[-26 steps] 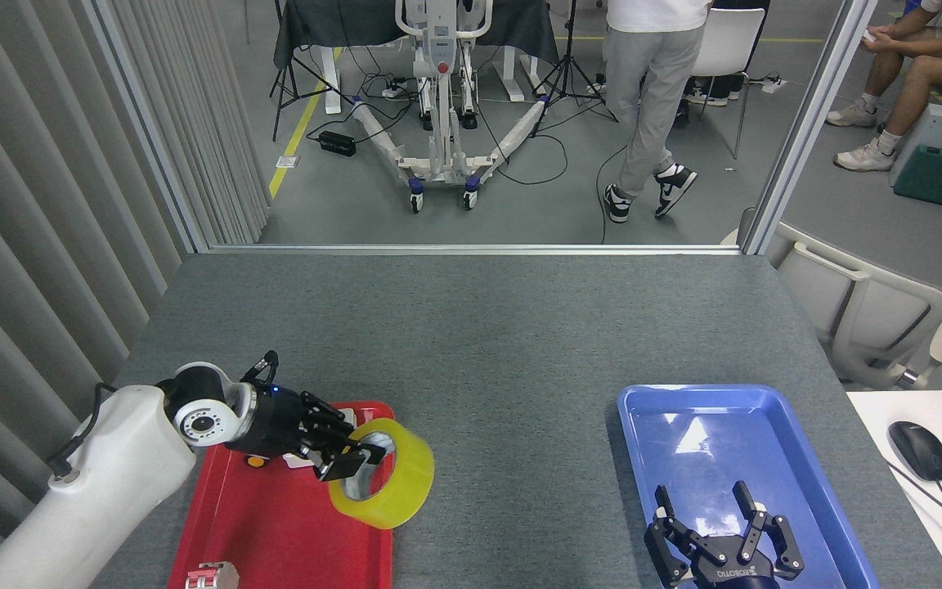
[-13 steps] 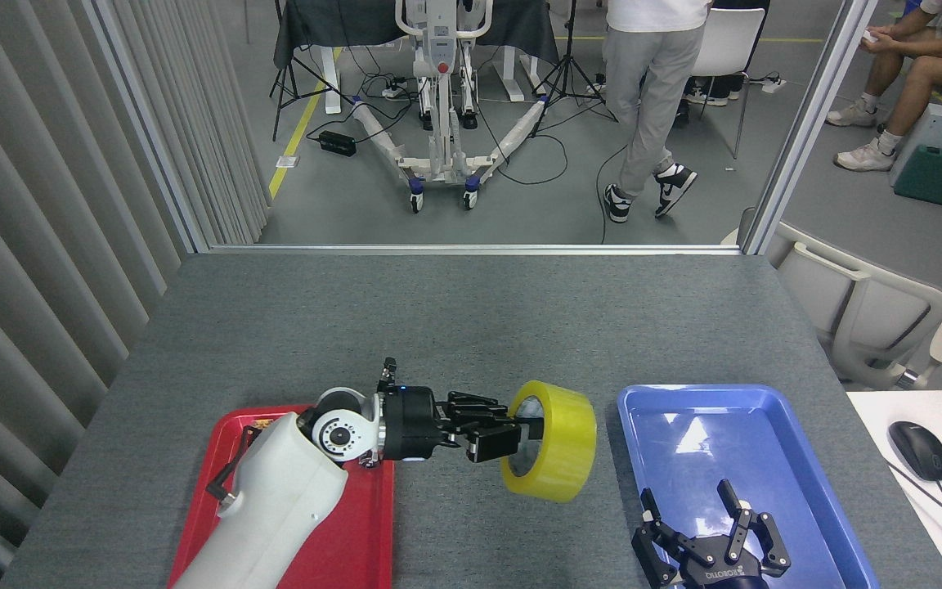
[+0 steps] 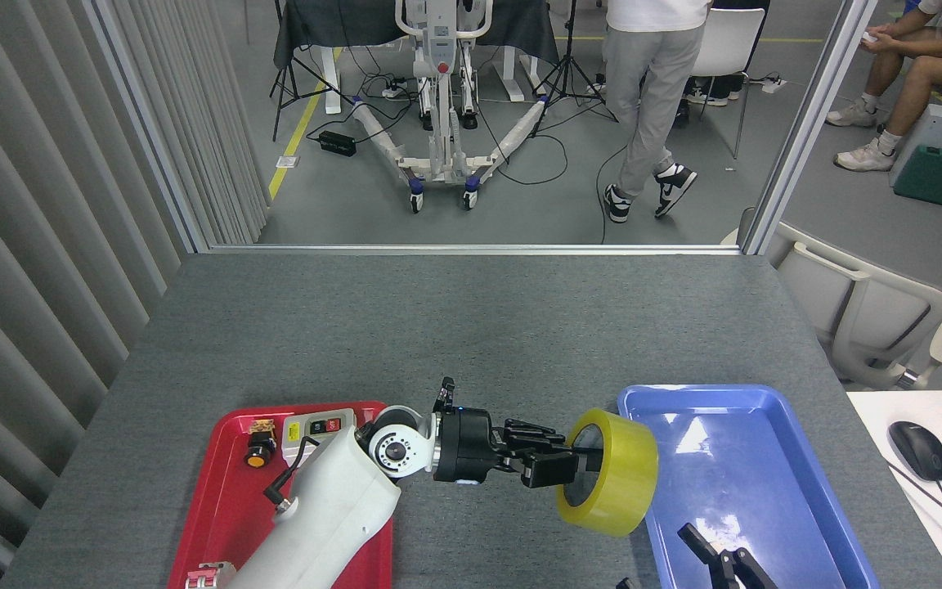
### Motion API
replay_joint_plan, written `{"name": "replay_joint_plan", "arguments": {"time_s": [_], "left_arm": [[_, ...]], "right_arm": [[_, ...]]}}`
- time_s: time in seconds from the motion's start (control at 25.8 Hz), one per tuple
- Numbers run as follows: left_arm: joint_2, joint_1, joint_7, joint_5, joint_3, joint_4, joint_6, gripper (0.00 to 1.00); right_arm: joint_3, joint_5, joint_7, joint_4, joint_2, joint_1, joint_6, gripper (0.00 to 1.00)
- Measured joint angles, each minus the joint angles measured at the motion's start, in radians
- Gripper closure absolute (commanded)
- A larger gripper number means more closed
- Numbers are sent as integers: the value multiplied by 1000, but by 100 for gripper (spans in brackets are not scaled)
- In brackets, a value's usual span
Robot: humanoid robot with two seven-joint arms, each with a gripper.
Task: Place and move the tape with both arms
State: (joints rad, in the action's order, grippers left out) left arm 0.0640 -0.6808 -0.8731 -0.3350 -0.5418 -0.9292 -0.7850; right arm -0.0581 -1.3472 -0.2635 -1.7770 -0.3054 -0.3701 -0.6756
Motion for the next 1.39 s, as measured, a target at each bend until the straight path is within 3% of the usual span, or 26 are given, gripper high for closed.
{"name": "replay_joint_plan", "arguments": {"time_s": [0.35, 0.81, 0.97, 1.12, 1.16, 1.32, 1.35, 1.39], "left_arm": [[-13, 10, -2, 27, 0, 12, 0, 100], [-6, 35, 2, 20, -17, 7, 0, 100], [-5, 40, 2, 19, -18, 8, -1, 100], [-4, 41, 2, 19, -18, 8, 0, 100], [-4, 43, 2, 19, -18, 8, -1, 100], [1, 51, 2, 19, -17, 6, -7, 100], [2, 52, 2, 18, -17, 5, -7, 95], [3, 53, 2, 18, -17, 5, -7, 80]], "right_arm": [[-106, 38, -19, -18, -2, -45, -107, 0], [-8, 49, -25, -18, 5, 51, -110, 2], [43, 46, -13, -17, 7, 62, -110, 41], [67, 44, -1, -16, 10, 65, -110, 92], [69, 44, -1, -16, 10, 65, -110, 100], [69, 44, -5, -16, 7, 64, -105, 100], [68, 45, -11, -16, 7, 63, -107, 100], [65, 45, -11, -16, 6, 62, -111, 100]]}}
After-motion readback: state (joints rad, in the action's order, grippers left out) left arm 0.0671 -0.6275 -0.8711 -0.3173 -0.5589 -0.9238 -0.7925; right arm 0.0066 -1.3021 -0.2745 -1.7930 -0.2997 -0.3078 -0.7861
